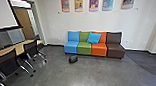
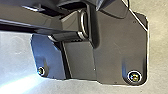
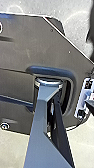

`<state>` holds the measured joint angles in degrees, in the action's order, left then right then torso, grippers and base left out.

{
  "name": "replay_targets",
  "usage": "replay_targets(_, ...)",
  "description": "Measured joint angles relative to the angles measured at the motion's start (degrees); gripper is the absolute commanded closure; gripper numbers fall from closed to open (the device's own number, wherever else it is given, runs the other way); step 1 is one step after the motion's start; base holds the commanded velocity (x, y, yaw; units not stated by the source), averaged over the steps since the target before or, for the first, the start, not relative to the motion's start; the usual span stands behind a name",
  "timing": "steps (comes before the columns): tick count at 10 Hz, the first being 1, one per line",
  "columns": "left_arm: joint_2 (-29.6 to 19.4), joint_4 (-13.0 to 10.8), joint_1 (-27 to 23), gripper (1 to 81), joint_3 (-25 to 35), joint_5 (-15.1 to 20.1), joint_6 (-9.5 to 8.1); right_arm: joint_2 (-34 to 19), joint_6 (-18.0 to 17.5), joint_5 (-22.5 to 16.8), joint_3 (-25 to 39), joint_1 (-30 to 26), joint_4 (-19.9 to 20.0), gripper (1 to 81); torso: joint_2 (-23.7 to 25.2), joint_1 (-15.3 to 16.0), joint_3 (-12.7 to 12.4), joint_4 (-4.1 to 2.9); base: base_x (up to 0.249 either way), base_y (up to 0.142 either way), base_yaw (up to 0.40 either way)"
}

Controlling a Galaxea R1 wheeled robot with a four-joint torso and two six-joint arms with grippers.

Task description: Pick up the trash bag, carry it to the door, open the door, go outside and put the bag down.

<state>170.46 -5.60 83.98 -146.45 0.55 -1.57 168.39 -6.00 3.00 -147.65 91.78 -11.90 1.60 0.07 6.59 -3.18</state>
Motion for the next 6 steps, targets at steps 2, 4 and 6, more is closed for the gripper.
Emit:
replay_targets(2,-0.2,0.0,0.0,1.0,0.0,0.0,-0.05,0.1,0.0,0.0,0.0,0.0,0.0,1.0,0.0,0.0,0.0,0.00,0.117,0.076,0.000)
replay_targets(4,-0.2,0.0,-0.1,1.0,0.0,0.0,-0.16,0.2,0.0,0.0,0.0,-0.1,0.0,1.0,0.0,0.0,0.0,0.00,0.118,0.073,0.000)
replay_targets(6,-0.3,0.0,-0.6,1.0,0.0,0.1,-0.18,0.2,0.0,-0.2,-0.1,-0.2,0.0,1.0,0.0,0.0,0.0,0.00,0.118,0.065,0.000)
